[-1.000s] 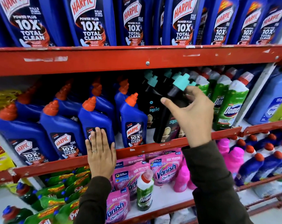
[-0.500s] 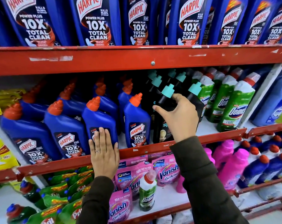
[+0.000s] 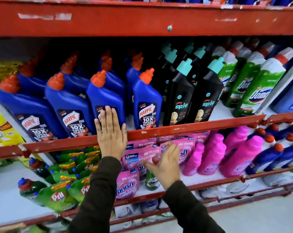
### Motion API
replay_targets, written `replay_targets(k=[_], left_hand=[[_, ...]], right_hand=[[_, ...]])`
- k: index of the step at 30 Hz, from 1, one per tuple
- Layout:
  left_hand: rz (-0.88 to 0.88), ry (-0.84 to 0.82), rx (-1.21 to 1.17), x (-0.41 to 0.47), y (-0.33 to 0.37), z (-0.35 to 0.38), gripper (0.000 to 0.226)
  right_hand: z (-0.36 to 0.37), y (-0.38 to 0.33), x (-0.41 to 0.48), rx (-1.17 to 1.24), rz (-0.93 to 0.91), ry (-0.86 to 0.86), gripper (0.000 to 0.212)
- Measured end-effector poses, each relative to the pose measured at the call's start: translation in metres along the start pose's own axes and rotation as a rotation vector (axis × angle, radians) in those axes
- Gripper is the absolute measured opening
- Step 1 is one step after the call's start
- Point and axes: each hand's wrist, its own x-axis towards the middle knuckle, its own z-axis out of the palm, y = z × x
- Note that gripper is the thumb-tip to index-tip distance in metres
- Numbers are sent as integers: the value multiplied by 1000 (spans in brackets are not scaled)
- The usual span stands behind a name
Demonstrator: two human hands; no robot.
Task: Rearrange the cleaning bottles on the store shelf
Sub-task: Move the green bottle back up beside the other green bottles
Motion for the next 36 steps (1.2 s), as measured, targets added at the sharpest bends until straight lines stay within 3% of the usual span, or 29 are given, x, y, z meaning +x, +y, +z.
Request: replay_targets(k=[2, 6, 12, 21, 28, 32, 36], left_hand=[[0, 2, -2, 0, 1, -1, 67], [1, 0, -6, 1, 1, -3, 68], [4, 3, 11, 2, 1, -2, 69], [7, 36, 7, 2, 2, 1, 66], [23, 58, 5, 3, 1, 1, 66], [29, 58, 14, 2, 1, 2, 66], [26, 51, 22, 2, -1, 3, 66]], right_hand=[[16, 15, -7, 59, 73, -49, 90], [20, 29, -10, 139, 51, -79, 70], [-36, 20, 1, 231, 40, -10, 64], [-184, -44, 31, 314, -153, 453, 55], [-262, -54, 61, 196, -174, 835, 70], [-275, -37, 90, 149, -151, 884, 74], [-271, -19, 116, 149, -109, 805, 74]])
